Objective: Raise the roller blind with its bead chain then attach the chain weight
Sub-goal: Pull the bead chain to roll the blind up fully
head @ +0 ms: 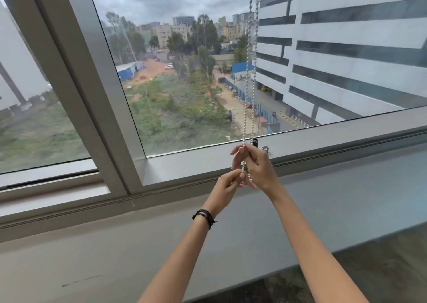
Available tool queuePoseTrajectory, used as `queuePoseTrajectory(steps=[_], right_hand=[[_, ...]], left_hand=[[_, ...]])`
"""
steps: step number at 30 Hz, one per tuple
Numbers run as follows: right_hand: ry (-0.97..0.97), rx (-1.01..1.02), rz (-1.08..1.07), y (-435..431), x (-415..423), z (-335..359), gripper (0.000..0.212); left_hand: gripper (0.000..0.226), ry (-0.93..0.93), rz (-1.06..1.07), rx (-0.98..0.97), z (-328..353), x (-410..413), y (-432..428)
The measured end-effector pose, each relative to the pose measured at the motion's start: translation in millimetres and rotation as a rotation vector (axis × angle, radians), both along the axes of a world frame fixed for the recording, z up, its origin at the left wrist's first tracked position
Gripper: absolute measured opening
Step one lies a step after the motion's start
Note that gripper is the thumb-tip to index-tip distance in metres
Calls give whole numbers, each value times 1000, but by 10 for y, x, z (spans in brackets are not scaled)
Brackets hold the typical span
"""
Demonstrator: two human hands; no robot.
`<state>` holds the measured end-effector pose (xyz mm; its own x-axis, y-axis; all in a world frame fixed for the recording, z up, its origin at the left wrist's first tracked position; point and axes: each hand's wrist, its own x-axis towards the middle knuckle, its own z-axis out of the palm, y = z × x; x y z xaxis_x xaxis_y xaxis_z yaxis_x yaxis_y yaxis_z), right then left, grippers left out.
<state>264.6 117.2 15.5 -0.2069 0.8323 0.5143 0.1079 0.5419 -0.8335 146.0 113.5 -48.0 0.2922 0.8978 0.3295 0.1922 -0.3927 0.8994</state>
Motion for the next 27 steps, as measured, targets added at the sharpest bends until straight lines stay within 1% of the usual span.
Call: queuePoseTrajectory(steps=[2, 6, 12, 16, 18, 22, 24, 27], right_hand=[[45, -8, 17, 20, 20, 15, 30], [109, -5, 29, 52, 79, 40, 27], [149, -29, 34, 186, 256, 21, 27], [300, 36, -74, 272, 388, -49, 26], [354, 42, -171, 336, 453, -116, 26], [305, -61, -337, 572, 584, -378, 25], [253, -127, -361, 693, 642, -556, 23], [219, -200, -349, 817, 682, -752, 18]], left_hand=[[31, -19, 3, -7, 2, 16, 2], [31, -54, 7, -1, -46, 137, 16], [30, -126, 66, -23, -86, 279, 122], [37, -188, 113, -95, -11, 302, 192], [36, -168, 160, -121, 39, 297, 238], [30, -63, 214, -174, 146, 194, 331], [26, -30, 248, -203, 175, 128, 361], [17, -42, 283, -229, 191, 115, 364]])
